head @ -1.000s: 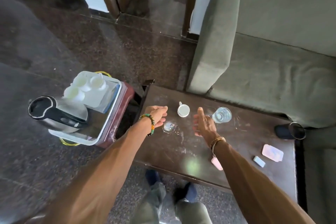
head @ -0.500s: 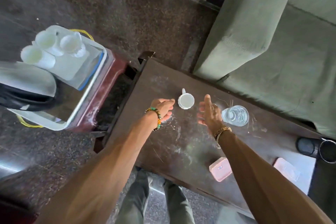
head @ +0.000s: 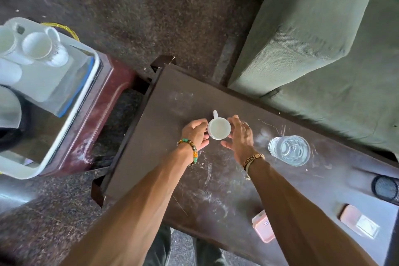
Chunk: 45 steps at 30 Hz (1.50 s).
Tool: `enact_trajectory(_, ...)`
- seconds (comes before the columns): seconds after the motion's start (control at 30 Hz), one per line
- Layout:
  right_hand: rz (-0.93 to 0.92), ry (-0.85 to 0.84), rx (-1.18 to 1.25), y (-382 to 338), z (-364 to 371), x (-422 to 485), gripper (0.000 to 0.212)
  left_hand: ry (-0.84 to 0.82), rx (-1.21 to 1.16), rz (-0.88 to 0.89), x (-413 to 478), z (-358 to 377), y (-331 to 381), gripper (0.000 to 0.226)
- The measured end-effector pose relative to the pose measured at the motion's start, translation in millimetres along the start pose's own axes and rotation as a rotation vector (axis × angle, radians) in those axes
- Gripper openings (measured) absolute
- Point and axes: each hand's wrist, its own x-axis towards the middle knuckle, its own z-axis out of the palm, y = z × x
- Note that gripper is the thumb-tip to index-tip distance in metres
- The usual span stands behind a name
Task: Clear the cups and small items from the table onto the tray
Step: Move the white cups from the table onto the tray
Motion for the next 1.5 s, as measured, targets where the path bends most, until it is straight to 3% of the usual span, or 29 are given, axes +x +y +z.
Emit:
enact_trajectory(0.07, 0.101, 0.007, 0.315, 1, 5, 7, 0.049, -0.009, -0.05, 0.002, 2, 3, -5, 0.009)
enact_trajectory(0.13, 0.174, 0.047, 0.471, -1, 7, 9, 0.04, -0.011, -0.085, 0.009, 3, 2, -8, 0.016)
enact_trajectory(0.4, 0.179, 0.109, 0.642, -36, 2, -31, 0.026, -0.031, -0.123, 0.02, -37, -10, 16, 0.025)
enact_trajectory(0.77, -0.07, -0.032, 0.57, -179, -19, -144, 0.012, -0.003, -0.222, 0.235, -204, -64, 117, 0.03)
enact_trajectory(0.9, -0.161, -0.154, 0.507, -236, -5, -192, 0.021, -0.025, -0.205, 0.312, -268, -109, 142, 0.019)
enact_trajectory(1.07, -0.254, -0.251, 0.44, -285, 39, -252, 0.014, 0.043, -0.363, 0.37, -329, -177, 153, 0.011)
enact_trajectory(1.17, -0.25, -0.225, 0.416, -306, 78, -287, 0.023, 0.063, -0.335, 0.41, -351, -228, 153, 0.024)
enact_trajectory(1.27, -0.293, -0.241, 0.393, -325, 121, -317, 0.028, 0.083, -0.38, 0.4, -368, -282, 155, 0.009)
enact_trajectory(1.4, -0.328, -0.259, 0.365, -354, 172, -349, 0.045, 0.105, -0.368, 0.419, -387, -348, 165, 0.021)
enact_trajectory(1.5, -0.325, -0.269, 0.436, -376, 204, -372, 0.042, 0.105, -0.339, 0.449, -405, -388, 178, 0.007)
